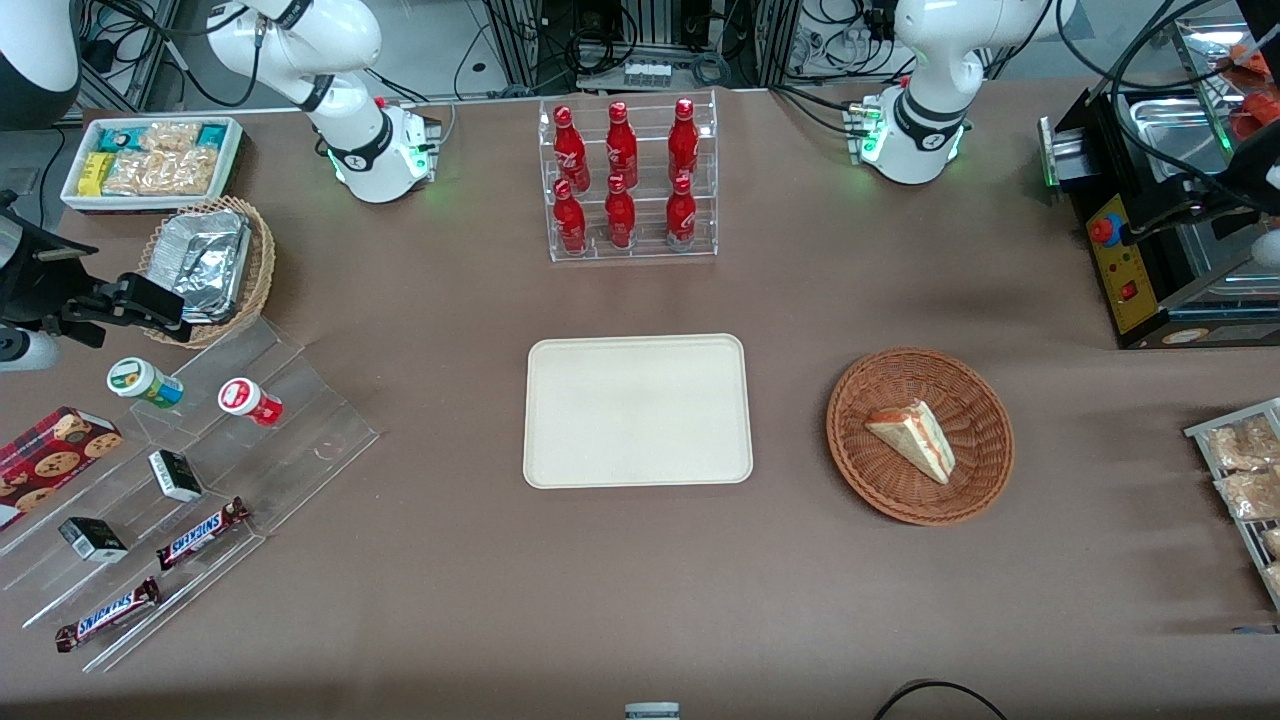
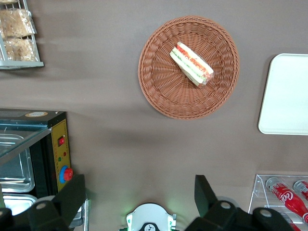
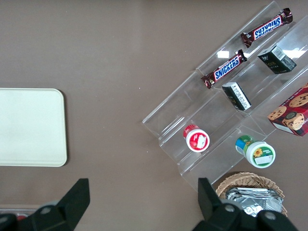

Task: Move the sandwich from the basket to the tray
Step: 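Move the left gripper from rest down toward the sandwich in the wicker basket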

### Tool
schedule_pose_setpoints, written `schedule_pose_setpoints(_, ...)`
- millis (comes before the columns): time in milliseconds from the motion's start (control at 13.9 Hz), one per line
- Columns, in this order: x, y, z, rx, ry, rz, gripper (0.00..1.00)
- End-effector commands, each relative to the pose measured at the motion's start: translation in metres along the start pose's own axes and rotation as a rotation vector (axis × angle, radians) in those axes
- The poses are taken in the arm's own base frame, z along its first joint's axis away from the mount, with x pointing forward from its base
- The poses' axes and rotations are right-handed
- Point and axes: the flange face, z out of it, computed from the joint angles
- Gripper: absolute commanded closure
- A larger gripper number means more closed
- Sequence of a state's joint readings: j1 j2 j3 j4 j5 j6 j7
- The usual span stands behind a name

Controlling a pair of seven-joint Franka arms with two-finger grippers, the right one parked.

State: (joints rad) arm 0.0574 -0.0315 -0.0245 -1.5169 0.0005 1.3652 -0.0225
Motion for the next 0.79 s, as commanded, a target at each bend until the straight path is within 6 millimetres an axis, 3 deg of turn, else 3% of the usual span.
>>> schedule_pose_setpoints(0, 0.013, 0.0, 0.003, -0.008, -0.007, 0.002, 0.0)
schedule_pose_setpoints(144, 0.033, 0.006, 0.026, 0.006, -0.037, 0.001, 0.0)
schedule_pose_setpoints(432, 0.097, 0.028, 0.109, 0.083, -0.007, -0.301, 0.0)
schedule_pose_setpoints(720, 0.135, 0.063, 0.189, 0.042, 0.061, -0.617, 0.0)
